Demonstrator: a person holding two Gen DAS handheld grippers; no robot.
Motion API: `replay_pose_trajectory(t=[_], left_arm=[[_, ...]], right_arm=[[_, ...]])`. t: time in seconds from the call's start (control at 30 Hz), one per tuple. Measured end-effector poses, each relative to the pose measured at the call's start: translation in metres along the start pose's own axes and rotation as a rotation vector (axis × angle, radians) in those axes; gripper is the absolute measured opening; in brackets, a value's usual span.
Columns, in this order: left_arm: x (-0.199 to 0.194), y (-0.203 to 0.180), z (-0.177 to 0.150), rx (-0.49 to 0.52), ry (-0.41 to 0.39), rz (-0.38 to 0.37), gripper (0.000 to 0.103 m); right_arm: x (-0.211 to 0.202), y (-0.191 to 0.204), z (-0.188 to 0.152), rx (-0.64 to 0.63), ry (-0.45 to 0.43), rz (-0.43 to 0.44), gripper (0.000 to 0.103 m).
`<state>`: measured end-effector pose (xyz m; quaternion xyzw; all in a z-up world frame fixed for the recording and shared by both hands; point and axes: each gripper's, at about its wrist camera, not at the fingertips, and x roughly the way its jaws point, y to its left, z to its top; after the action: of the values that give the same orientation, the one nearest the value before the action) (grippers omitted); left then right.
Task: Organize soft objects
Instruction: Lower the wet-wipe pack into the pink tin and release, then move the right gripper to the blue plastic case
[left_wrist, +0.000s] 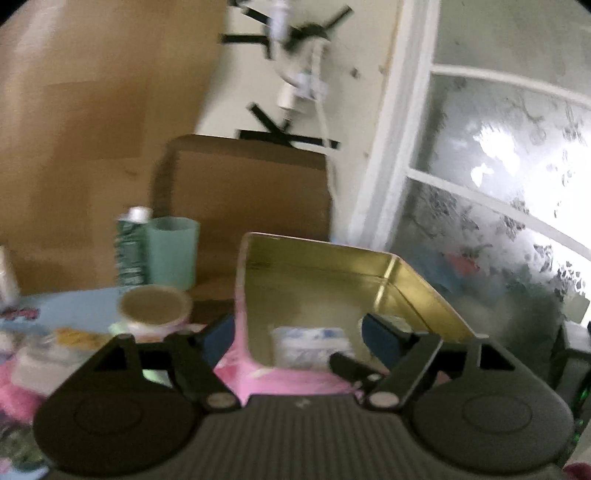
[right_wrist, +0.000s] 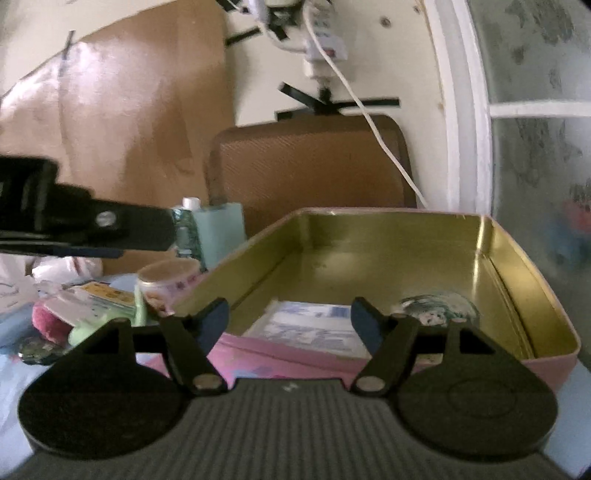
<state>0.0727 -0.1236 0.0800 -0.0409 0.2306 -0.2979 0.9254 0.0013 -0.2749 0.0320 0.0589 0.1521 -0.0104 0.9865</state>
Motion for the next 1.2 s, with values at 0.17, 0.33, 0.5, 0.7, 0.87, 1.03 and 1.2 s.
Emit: replay_pose_trajectory(t=[0.17, 0.33, 0.5, 0.7, 0.87, 1.03, 1.2], left_arm=[[-0.055, 0.048, -0.026, -0.049, -0.027, 0.076, 0.082], [-0.111, 0.103, -0.068, -0.096, -0.025, 0.222, 0.086], [-0.153, 0.163, -0.104, -0.210, -0.017, 0.366, 0.086], [-0.179, 0.216, -0.118, -0.426, -0.074, 0.404, 0.084], [-0.188, 0.228, -0.123, -0.491, -0.119, 0.389, 0.084], [-0.201, 0.234, -0.131, -0.561, -0.194, 0.388, 0.085], [-0.201, 0.236, -0.132, -0.574, -0.200, 0.397, 0.085]], right_arm=[[-0.016, 0.044, -0.002, -0.068, -0.043, 0.116, 0.075], [-0.012, 0.105, -0.013, -0.205, 0.001, 0.266, 0.074], [-0.002, 0.161, -0.028, -0.309, 0.117, 0.422, 0.051], [0.008, 0.222, -0.030, -0.437, 0.140, 0.504, 0.050], [0.030, 0.252, -0.022, -0.444, 0.214, 0.548, 0.053], [0.039, 0.288, -0.029, -0.516, 0.204, 0.559, 0.062], [0.046, 0.332, -0.035, -0.694, 0.139, 0.573, 0.066]])
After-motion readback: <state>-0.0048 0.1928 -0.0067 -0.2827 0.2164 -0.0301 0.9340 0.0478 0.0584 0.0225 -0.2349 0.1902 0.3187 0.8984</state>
